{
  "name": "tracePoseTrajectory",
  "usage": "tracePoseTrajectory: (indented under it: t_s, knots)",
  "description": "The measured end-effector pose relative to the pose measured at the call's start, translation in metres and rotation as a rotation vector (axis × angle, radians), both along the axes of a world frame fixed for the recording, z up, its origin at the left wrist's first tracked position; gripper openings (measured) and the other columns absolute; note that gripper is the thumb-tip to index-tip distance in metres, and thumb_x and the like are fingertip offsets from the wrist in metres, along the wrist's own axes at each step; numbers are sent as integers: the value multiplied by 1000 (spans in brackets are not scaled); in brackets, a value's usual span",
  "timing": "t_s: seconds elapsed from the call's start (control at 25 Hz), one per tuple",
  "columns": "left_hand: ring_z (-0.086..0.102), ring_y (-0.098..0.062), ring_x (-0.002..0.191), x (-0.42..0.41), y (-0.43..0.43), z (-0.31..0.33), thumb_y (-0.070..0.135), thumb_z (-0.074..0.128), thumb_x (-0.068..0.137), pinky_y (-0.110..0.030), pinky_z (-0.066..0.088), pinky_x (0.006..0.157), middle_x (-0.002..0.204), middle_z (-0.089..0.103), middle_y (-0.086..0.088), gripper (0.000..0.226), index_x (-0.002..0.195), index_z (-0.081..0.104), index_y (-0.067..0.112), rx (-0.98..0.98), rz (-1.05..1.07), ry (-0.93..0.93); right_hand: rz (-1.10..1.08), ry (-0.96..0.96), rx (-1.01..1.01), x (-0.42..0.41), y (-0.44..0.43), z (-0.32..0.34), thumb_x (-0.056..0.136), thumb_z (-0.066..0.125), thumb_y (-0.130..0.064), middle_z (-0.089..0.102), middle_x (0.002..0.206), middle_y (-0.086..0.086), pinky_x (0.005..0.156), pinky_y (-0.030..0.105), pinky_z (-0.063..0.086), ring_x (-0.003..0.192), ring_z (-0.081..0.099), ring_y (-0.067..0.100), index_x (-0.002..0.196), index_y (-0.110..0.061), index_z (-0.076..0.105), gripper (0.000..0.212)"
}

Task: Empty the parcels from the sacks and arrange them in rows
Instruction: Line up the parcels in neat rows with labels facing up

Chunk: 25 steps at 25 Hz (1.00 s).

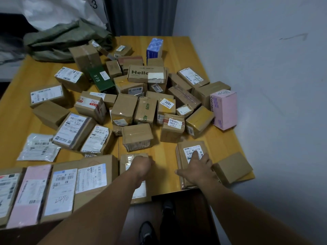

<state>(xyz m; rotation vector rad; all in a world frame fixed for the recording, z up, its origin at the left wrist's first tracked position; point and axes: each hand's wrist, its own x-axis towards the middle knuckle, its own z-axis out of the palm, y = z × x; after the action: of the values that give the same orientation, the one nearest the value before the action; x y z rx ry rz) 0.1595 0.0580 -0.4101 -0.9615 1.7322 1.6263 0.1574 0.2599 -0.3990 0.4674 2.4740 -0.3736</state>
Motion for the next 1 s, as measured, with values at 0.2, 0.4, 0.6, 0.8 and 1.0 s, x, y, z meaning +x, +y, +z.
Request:
tracePoseTrajectory:
  t_s: [0.2,0.4,0.6,0.8,1.0]
  knots:
    - [61,-30,101,2,-11,2,14,59,94,-39,56,77,113,62,-15,25,117,60,4,-12,30,-16,63,10,106,15,4,-10,79,77,-43,-4,161,18,110,64,30,149,-1,41,157,-20,4,109]
    - [58,-30,107,-11,-15,29,10,58,96,-39,55,79,118,58,-14,21,117,62,5,-11,18,31,76,-36,105,-9,-6,14,85,67,-43,5,161,20,114,62,28,149,6,39,157,-13,5,100]
    - [59,-29,102,-36,-29,71,9,56,96,-35,53,63,115,59,-16,12,106,62,9,-2,95,150,72,114,-67,-65,-32,64,85,62,-39,36,147,18,108,50,40,136,33,38,147,-15,33,72]
    - [60,-30,103,-75,-55,99,7,52,95,-43,57,81,109,62,-14,14,106,62,10,-88,218,315,150,238,-119,-119,-70,104,90,62,-40,42,141,17,104,44,44,129,43,36,142,-15,40,61]
    - [61,-34,102,-148,-75,112,6,51,94,-47,53,95,99,62,-10,14,89,59,16,-193,285,373,183,243,-180,-187,-89,107,88,66,-33,48,137,17,99,43,48,123,48,35,137,-11,44,58]
